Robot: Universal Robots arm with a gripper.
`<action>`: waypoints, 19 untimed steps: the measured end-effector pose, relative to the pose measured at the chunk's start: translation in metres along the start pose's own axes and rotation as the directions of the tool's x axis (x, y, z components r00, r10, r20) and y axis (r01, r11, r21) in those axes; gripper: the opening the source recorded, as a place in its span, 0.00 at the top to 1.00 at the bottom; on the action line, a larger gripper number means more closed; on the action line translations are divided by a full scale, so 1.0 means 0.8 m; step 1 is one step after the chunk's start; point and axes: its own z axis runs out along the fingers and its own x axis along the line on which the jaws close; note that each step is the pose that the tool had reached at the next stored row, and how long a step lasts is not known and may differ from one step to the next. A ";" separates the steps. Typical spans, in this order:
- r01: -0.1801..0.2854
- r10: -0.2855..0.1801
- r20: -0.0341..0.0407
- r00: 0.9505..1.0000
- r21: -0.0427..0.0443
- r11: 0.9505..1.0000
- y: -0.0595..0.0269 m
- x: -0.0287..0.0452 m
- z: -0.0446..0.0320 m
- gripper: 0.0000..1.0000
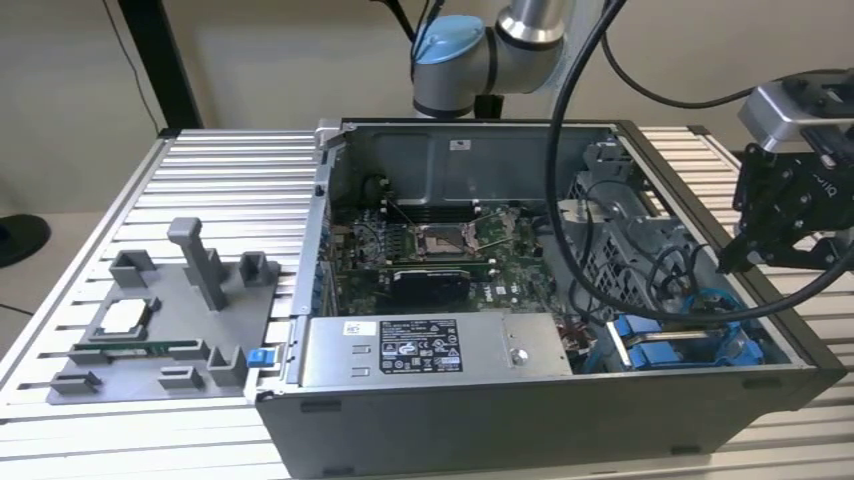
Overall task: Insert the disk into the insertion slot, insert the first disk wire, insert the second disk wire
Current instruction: 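Insert the second disk wire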
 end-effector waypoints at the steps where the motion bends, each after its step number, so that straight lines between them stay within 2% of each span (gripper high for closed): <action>1: 0.000 0.000 0.000 1.000 0.000 1.000 0.000 0.0000 0.0000 1.00; 5: 0.000 0.000 0.000 1.000 0.000 1.000 0.000 0.0000 -0.0017 1.00; 8: 0.000 0.000 0.000 1.000 0.000 1.000 0.003 -0.0017 -0.0129 1.00; 19: 0.001 -0.001 0.001 1.000 0.009 1.000 0.035 -0.0045 -0.0456 1.00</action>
